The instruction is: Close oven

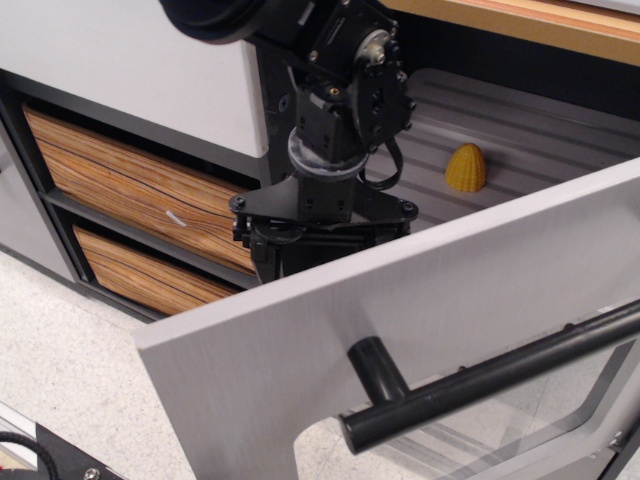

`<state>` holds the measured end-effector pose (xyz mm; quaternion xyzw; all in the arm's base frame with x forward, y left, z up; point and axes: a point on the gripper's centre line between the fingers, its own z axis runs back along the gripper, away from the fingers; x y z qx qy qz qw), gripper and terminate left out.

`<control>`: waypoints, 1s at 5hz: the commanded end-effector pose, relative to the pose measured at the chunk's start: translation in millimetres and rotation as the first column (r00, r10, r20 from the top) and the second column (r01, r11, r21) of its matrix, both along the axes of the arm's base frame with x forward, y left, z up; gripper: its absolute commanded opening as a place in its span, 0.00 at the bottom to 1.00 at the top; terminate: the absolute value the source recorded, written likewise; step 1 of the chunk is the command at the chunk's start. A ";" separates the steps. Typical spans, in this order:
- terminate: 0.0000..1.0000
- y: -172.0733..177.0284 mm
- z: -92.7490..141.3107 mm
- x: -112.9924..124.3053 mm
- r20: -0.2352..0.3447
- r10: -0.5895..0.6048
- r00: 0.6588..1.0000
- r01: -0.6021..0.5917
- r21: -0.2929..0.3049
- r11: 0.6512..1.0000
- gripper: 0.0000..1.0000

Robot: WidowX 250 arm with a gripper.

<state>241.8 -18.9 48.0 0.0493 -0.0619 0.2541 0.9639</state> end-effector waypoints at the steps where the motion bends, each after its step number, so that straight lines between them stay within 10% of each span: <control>1: 0.00 0.0 0.0 0.0 0.000 0.000 1.000 0.000 0.000 1.000 1.00; 5: 0.00 -73.4 116.2 -24.5 0.028 0.148 0.989 -0.136 -0.255 0.957 1.00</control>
